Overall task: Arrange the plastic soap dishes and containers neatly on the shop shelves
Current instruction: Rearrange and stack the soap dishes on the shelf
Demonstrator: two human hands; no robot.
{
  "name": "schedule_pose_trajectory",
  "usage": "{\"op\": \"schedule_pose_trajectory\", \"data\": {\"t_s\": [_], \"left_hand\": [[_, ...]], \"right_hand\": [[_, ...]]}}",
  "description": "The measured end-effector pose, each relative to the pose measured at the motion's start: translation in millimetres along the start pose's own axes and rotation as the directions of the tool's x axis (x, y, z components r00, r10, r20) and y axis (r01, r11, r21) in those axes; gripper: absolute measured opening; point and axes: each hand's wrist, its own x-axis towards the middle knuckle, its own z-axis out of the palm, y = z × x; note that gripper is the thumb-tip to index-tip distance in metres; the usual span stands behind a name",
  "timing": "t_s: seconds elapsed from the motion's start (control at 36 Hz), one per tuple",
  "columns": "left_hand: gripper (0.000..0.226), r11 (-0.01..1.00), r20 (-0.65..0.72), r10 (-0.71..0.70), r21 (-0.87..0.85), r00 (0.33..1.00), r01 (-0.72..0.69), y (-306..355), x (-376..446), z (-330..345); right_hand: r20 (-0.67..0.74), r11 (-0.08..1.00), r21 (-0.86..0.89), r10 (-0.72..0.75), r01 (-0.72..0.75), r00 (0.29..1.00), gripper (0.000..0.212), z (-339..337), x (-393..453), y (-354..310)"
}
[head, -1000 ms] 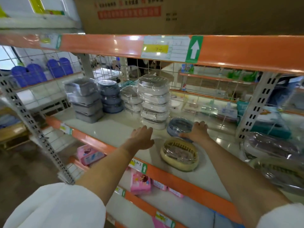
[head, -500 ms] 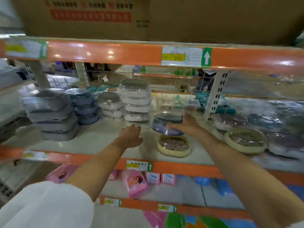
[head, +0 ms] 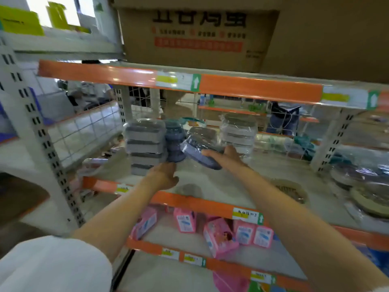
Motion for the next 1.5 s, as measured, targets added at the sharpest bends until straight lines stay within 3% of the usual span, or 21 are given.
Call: {"op": "schedule_pose_trajectory", "data": {"t_s": [0.06,0.19,0.33,0.42,0.56,0.69,0.81,0.94,1.08,1.25,1.5], "left_hand": [[0.049,0.999,-0.022,-0.045,-0.027,0.999,0.044,-19.9,-5.9,-7.0],[0.049,0.996,-0.053,-0.080,-0.039,0.995,0.078,-50.0,-11.9,-17.4],[0.043,0.989,-0.071,-0.145,-0.024,0.987,0.143,-75.5,-12.8,-26.1],[0.041,0.986,-0.093,-0.168,-0.020,0.981,0.167,-93.1,-11.0,-32.1],[0.044,0.974,-0.108,-0.225,-0.009,0.968,0.226,-116.0,-4.6,-38.5],[0.038,0.961,-0.091,-0.273,0.019,0.958,0.276,-129.4,9.6,-31.7],[0.036,0.967,-0.095,-0.249,0.035,0.964,0.253,-127.9,17.7,-23.7],[0.034,0.978,-0.080,-0.209,-0.009,0.975,0.209,-128.7,27.1,-12.6],[0.033,0.981,-0.102,-0.195,-0.042,0.975,0.192,-127.7,35.8,-11.3],[0.033,0.982,-0.097,-0.187,-0.052,0.978,0.182,-129.7,41.3,-14.2],[0.029,0.986,-0.071,-0.163,-0.037,0.984,0.161,-123.4,38.6,-14.0]], "right_hand": [[-0.003,0.998,0.053,-0.028,0.028,1.000,0.079,11.3,2.0,-17.5],[-0.099,0.986,0.139,-0.080,0.094,0.992,0.063,27.1,16.3,-46.6],[-0.117,0.988,0.136,-0.055,0.071,0.992,0.068,34.0,40.8,-62.8],[-0.123,0.995,0.092,-0.025,0.037,0.992,0.086,35.7,60.6,-70.8],[-0.065,1.000,-0.007,0.003,-0.004,0.998,0.097,41.1,91.0,-81.8],[-0.024,0.998,0.052,-0.034,0.035,0.999,0.104,55.4,127.1,-85.4],[-0.010,0.994,0.096,-0.058,0.059,0.998,0.095,66.6,153.0,-85.6],[0.021,0.990,0.084,-0.111,0.109,0.994,0.098,77.3,181.4,-83.3],[0.074,0.969,0.097,-0.233,0.226,0.970,0.076,87.8,185.9,-88.7],[0.183,0.954,0.078,-0.300,0.290,0.936,0.088,91.2,197.6,-87.2],[0.095,0.957,-0.028,-0.285,0.289,0.954,0.079,86.4,186.9,-78.2]]}}
